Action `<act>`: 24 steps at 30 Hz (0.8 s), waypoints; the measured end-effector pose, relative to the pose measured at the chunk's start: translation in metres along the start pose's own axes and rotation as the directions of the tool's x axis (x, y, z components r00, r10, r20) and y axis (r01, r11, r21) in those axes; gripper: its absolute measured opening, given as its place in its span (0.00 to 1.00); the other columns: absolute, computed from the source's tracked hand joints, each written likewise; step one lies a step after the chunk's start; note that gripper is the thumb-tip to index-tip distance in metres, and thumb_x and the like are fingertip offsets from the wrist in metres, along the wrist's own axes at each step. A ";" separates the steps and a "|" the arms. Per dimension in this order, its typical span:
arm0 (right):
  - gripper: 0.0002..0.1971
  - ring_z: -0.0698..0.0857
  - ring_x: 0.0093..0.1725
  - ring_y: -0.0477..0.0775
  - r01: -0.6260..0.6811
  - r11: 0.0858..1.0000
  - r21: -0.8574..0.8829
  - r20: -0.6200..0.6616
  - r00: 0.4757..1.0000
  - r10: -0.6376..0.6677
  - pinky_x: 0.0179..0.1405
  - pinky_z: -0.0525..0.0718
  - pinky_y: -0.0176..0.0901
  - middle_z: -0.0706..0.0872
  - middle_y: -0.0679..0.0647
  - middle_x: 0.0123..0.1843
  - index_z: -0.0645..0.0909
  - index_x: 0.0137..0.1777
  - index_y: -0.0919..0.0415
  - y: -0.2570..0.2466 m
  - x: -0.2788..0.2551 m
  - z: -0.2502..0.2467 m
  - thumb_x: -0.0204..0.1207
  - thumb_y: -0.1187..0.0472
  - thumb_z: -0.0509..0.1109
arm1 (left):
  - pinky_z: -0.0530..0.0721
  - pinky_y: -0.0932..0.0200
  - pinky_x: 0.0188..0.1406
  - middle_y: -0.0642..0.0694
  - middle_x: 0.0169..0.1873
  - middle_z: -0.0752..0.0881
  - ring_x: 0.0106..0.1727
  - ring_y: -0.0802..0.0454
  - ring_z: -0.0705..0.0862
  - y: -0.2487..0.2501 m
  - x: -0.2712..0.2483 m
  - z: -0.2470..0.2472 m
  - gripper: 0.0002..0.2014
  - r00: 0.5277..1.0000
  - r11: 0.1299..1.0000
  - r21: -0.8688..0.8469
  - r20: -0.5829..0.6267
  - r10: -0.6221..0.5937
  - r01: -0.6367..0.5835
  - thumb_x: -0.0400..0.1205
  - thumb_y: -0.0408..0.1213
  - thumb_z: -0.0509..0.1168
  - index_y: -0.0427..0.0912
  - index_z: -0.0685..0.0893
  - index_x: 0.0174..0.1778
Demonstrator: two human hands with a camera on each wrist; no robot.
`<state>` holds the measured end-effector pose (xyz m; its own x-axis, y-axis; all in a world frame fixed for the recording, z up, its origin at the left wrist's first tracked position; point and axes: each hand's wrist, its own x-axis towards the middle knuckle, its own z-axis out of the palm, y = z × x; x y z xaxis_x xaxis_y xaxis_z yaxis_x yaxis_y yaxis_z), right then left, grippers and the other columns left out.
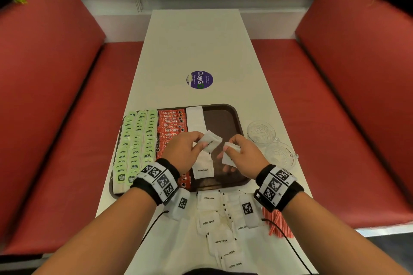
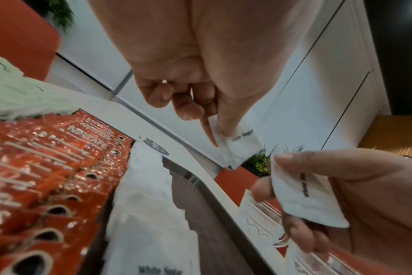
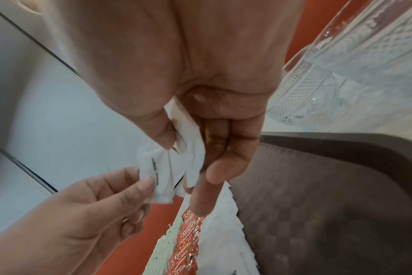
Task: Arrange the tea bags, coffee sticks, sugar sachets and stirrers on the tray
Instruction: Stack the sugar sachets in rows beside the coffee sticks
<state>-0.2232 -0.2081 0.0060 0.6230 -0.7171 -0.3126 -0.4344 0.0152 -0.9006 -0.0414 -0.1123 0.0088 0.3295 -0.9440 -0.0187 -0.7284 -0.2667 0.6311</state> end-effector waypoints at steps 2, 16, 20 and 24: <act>0.06 0.91 0.34 0.58 -0.008 1.000 -0.023 -0.001 1.000 0.008 0.24 0.83 0.38 0.89 0.65 0.50 0.72 0.52 0.61 0.002 0.000 -0.003 0.87 0.58 0.64 | 0.81 0.57 0.49 0.54 0.48 0.87 0.49 0.54 0.84 -0.008 0.000 -0.002 0.10 0.993 0.993 0.116 0.108 -0.037 0.024 0.87 0.47 0.63 0.51 0.86 0.59; 0.07 0.92 0.34 0.61 -0.013 0.982 -0.190 -0.002 1.000 0.013 0.32 0.90 0.50 0.86 0.62 0.48 0.73 0.51 0.56 0.012 0.003 -0.003 0.87 0.53 0.63 | 0.79 0.50 0.60 0.53 0.55 0.83 0.58 0.50 0.79 -0.023 -0.012 0.038 0.16 0.977 0.891 0.449 0.212 -0.035 -0.066 0.80 0.54 0.70 0.55 0.81 0.62; 0.10 0.83 0.30 0.54 -0.003 0.971 -0.240 -0.017 1.000 -0.001 0.33 0.86 0.53 0.80 0.55 0.40 0.73 0.52 0.59 0.009 -0.001 -0.002 0.89 0.52 0.60 | 0.76 0.48 0.64 0.51 0.60 0.80 0.62 0.47 0.78 -0.021 -0.016 0.044 0.18 0.951 0.856 0.489 0.310 0.011 -0.170 0.79 0.55 0.70 0.58 0.81 0.63; 0.11 0.81 0.30 0.53 0.005 0.977 -0.214 -0.017 1.000 -0.009 0.35 0.87 0.54 0.79 0.54 0.39 0.74 0.52 0.62 0.005 -0.001 -0.002 0.89 0.54 0.60 | 0.76 0.48 0.64 0.51 0.62 0.79 0.62 0.47 0.78 -0.022 -0.015 0.045 0.18 0.951 0.844 0.508 0.309 0.009 -0.173 0.79 0.53 0.71 0.59 0.81 0.64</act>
<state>-0.2274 -0.2086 0.0024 0.6153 -0.7291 -0.2997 -0.5608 -0.1377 -0.8165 -0.0568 -0.1012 -0.0395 0.1207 -0.9603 -0.2516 -0.9768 -0.1601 0.1423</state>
